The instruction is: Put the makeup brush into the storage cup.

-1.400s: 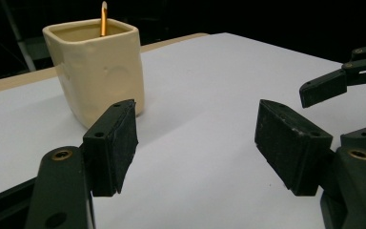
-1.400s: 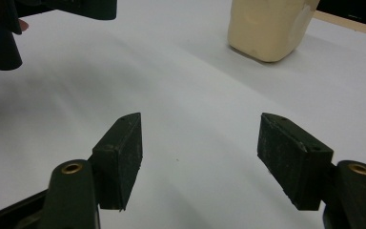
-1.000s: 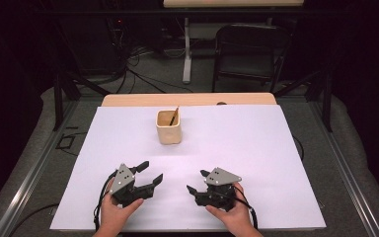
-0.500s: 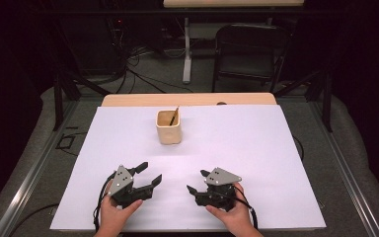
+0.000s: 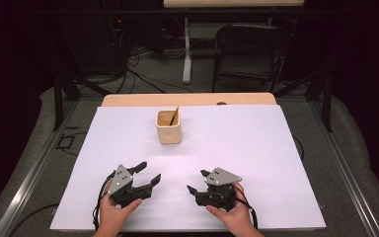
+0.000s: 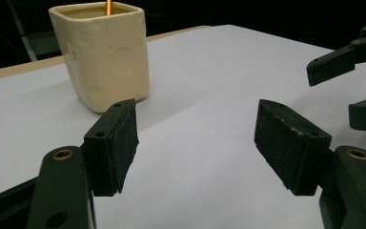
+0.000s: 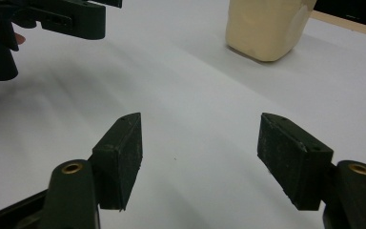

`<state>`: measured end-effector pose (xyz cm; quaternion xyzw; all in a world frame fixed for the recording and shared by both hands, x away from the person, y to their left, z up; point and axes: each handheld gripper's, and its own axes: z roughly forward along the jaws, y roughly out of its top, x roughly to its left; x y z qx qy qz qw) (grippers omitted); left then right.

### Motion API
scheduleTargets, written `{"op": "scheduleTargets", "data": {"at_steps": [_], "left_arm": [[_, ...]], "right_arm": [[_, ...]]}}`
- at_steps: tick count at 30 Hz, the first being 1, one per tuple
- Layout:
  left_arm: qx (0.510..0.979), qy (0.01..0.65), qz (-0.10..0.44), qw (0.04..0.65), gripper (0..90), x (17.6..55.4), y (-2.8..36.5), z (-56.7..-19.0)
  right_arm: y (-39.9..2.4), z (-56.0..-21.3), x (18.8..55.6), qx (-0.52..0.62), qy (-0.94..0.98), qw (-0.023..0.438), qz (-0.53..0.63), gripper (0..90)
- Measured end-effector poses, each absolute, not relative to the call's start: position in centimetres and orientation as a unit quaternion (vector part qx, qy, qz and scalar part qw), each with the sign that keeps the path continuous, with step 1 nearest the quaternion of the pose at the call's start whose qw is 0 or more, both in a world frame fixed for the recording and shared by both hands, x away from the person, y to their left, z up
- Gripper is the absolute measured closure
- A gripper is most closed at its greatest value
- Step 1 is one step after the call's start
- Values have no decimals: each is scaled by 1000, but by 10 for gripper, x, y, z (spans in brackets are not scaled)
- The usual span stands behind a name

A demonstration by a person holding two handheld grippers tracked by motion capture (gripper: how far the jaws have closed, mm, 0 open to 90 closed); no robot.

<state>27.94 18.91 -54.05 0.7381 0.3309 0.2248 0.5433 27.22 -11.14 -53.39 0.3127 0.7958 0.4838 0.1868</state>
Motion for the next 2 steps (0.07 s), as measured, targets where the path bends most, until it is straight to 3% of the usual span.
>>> {"op": "scheduleTargets", "data": {"at_steps": [2], "left_arm": [[738,333,225,542,313,280,189,-541]], "right_arm": [[-112,-534,272,313,796,188,484,318]]}}
